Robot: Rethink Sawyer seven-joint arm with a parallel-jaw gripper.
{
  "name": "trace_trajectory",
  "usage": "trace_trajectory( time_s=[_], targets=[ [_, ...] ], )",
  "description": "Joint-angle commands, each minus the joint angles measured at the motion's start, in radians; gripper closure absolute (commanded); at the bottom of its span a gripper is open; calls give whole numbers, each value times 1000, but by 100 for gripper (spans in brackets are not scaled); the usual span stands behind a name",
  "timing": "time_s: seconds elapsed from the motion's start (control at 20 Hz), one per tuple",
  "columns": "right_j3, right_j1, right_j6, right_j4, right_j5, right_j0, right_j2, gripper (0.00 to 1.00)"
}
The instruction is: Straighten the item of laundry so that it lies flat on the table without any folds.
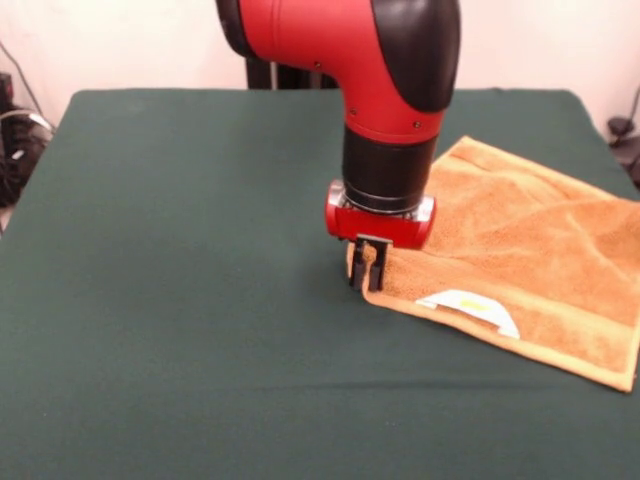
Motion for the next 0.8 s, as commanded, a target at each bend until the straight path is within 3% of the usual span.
trace_trajectory(
  time_s=[0.05,0.8],
  targets=[
    [-43,145,217,55,18,-16,75,100],
    [1,87,184,9,51,-41,18,100]
  ],
)
